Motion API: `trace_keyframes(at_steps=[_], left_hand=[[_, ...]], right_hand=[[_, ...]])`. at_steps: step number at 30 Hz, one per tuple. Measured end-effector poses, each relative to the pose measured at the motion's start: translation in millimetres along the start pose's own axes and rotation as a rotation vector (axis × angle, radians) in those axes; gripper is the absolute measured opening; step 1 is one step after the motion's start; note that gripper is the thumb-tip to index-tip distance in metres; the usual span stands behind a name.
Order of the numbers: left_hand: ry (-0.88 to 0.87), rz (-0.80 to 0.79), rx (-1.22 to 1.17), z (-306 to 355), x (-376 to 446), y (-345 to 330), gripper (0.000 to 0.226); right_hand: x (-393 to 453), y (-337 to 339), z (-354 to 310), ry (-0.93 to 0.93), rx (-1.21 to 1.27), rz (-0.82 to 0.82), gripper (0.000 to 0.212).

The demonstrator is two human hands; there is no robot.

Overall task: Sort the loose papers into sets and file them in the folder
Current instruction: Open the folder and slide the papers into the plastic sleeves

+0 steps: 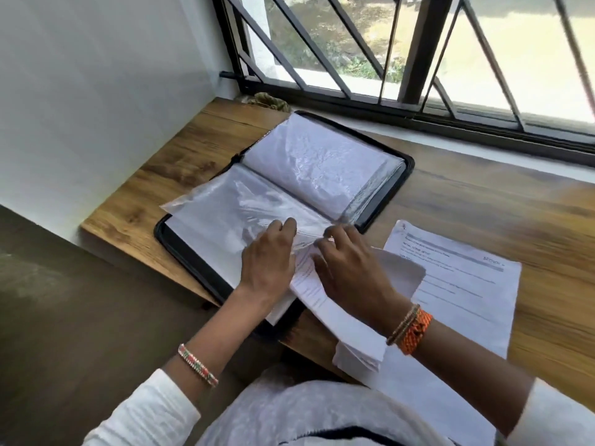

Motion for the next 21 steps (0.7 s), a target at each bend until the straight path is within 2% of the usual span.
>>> trace_keyframes(at_steps=[1, 3, 5, 8, 9, 11, 13, 15, 16, 17, 19, 21], left_hand=[[0.029, 0.009, -0.021, -4.6, -7.3, 0.6, 0.022], [0.083, 0.039, -0.059, -12.4, -18.5, -0.3, 0.023], [0.118, 0.069, -0.093, -16.6, -26.3, -2.7, 0.027], [0.196, 0.115, -0.104, -27.0, -35.6, -6.3, 0.032], [0.224, 0.120, -0.112, -30.0, -38.5, -8.6, 0.033], [0.266, 0.110, -0.146, -34.8, -47.1, -15.5, 0.034], [0.293, 0.096, -0.168, -39.5, -53.9, -22.7, 0.033], [0.314, 0.105, -0.185, -43.8, -59.6, -24.7, 0.030], [0.319, 0.116, -0.185, -45.4, -61.2, -24.9, 0.028], [0.322, 0.133, -0.182, -46.9, -62.0, -24.3, 0.027], [0.330, 0.147, -0.190, -49.2, -63.7, -23.3, 0.025], [0.360, 0.100, -0.230, -52.5, -64.4, -27.6, 0.022]], right_hand=[[-6.0, -5.7, -3.8, 0.050, 0.093, -0.001, 0.019], [-6.2, -38.6, -7.2, 0.098, 0.176, -0.181, 0.043], [2.4, -66.9, -9.5, 0.178, 0.095, -0.269, 0.050], [18.9, -104.2, -25.3, 0.252, 0.033, -0.346, 0.030], [29.6, -111.1, -29.8, 0.250, 0.025, -0.358, 0.029], [41.5, -128.7, -39.9, 0.221, -0.061, -0.489, 0.042], [45.2, -146.8, -36.7, 0.201, -0.265, -0.624, 0.052], [21.8, -172.7, -26.7, 0.171, -0.296, -1.035, 0.052], [13.5, -176.5, -21.6, 0.129, -0.306, -1.144, 0.051], [15.0, -177.1, -21.2, 0.146, -0.335, -1.155, 0.050], [25.0, -169.9, -26.7, 0.234, -0.409, -1.044, 0.049], [23.2, -162.3, -31.5, 0.289, -0.388, -1.017, 0.049]])
Point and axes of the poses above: each hand's wrist, its own x-axis towards the middle knuckle, its own y-axis out of the back of the hand, z = x × y, the point moved 10 cm from there along x, towards the middle knuckle, and after that the axes turned 12 degrees about -x, right-handed, at the moved point
